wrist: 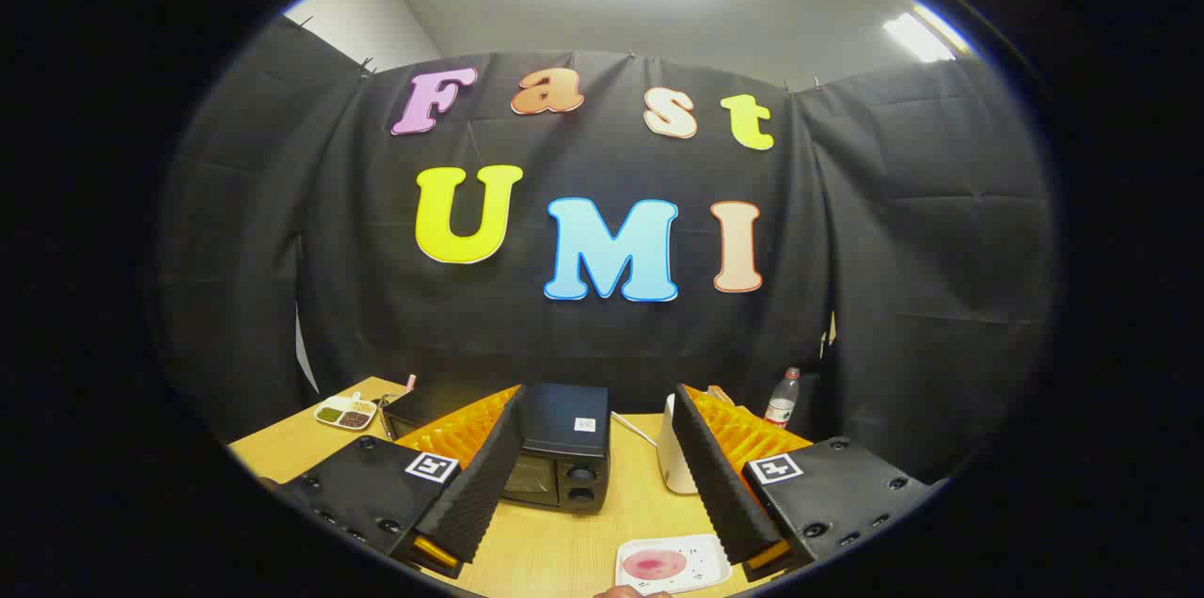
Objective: Open the toaster oven, put the food inside, and close the toaster oven door.
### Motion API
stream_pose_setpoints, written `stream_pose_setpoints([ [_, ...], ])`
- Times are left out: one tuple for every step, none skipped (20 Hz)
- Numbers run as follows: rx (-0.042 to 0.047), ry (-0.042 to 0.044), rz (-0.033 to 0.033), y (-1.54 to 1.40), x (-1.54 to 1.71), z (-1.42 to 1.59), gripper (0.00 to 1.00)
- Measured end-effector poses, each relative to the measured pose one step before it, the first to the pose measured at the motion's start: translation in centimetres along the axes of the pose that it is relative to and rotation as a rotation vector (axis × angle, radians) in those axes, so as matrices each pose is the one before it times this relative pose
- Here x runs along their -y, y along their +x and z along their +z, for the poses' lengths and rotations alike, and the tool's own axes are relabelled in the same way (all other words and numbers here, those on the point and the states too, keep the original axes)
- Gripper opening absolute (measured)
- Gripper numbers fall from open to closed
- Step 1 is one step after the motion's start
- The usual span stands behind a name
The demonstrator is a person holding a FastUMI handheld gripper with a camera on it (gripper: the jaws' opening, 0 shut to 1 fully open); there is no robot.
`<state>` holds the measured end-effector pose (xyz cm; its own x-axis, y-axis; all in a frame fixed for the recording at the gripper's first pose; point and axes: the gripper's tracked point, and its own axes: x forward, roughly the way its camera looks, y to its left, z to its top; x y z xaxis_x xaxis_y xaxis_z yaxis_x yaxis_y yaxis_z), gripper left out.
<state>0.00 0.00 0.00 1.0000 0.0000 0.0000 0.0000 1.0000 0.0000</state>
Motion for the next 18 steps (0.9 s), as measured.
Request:
stream_pose_setpoints([
  [-0.00616, 0.00305, 0.00098, -0.204, 0.081, -0.191, 0.96],
  [-0.00492, -0.00320, -0.00619, -0.210, 0.403, -0.282, 0.96],
  [0.00221, -0.00427, -0.01022, -0.150, 0.418, 0.004, 0.96],
  [0.00377, -0.00121, -0.00606, -0.190, 0.199, 0.027, 0.96],
  [-0.00221, 0.00184, -0.00252, -0.031, 0.094, -0.090, 0.96],
  [-0.00391, 0.00469, -0.00057, -0.103, -0.077, -0.128, 0.96],
  [-0.00411, 0.00582, -0.00133, -0.061, -0.040, -0.058, 0.96],
  [-0.00492, 0.00633, -0.00297, -0.102, -0.062, -0.176, 0.96],
  [-0.00282, 0.00739, 0.00081, -0.049, -0.208, 0.001, 0.96],
  [0.00081, 0.00507, 0.00323, -0.075, -0.402, -0.052, 0.96],
  [-0.00062, -0.00284, -0.00002, 0.002, -0.288, 0.012, 0.96],
  [-0.00220, -0.00675, -0.00253, -0.124, -0.129, -0.106, 0.96],
  [0.00021, -0.00403, 0.00334, -0.150, -0.276, 0.031, 0.96],
  [0.00221, -0.00136, 0.00275, -0.181, -0.297, -0.135, 0.96],
  [0.00439, 0.00017, 0.00223, -0.097, -0.152, 0.065, 0.96],
  [0.00157, 0.00008, 0.00268, -0.022, -0.278, 0.004, 0.96],
  [-0.00909, -0.00062, 0.00553, 0.085, -0.336, -0.213, 0.96],
  [-0.00517, -0.00078, 0.00716, -0.096, -0.240, -0.191, 0.96],
])
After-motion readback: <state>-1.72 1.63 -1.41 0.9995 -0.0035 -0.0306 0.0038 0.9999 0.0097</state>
